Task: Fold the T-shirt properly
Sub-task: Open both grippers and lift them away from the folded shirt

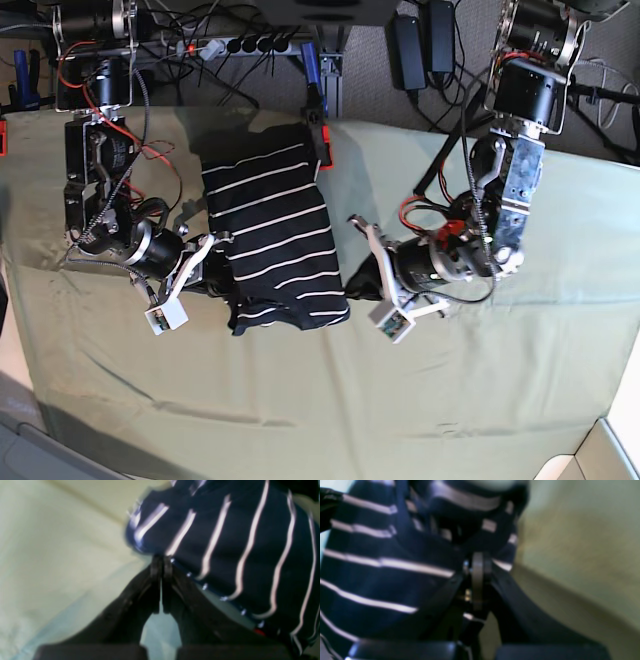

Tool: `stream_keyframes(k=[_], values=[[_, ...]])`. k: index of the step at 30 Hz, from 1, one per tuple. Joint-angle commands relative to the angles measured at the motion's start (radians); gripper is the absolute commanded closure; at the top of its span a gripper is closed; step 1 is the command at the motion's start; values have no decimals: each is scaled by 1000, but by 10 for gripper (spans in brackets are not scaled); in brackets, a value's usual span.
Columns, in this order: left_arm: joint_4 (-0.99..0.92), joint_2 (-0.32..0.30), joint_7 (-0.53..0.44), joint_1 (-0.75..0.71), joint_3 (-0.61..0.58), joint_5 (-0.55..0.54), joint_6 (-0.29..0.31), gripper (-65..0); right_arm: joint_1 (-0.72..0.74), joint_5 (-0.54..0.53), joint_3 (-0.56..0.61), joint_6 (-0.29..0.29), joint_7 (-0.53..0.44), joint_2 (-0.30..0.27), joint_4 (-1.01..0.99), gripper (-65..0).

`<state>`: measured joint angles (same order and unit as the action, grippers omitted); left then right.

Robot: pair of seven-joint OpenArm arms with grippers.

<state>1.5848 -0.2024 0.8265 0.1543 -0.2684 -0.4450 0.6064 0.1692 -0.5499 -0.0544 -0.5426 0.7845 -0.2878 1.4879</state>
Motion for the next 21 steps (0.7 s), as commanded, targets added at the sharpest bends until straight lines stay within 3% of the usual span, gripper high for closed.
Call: stream_keyframes(k=[1,6,11,17,21], values=[[47,0,-6,12,27,-31,15,-9,21,-19,-23,-7,-9,-11,41,0],[173,-8,46,-58,123,-65,16,-9,15,-52,-125,-7,58,-34,127,0],[248,-80,46,-168,209,-101,16,-9,-28,-87,-249,-7,81,-102,141,0],[364,-154,74,-347,364,-172,16,-9,-204,-142,-413,-7,98,-170,195,0],[433,-166,99,-489,463,-213,16,-9,-357,-177,-496,-7,129,-177,239,0]])
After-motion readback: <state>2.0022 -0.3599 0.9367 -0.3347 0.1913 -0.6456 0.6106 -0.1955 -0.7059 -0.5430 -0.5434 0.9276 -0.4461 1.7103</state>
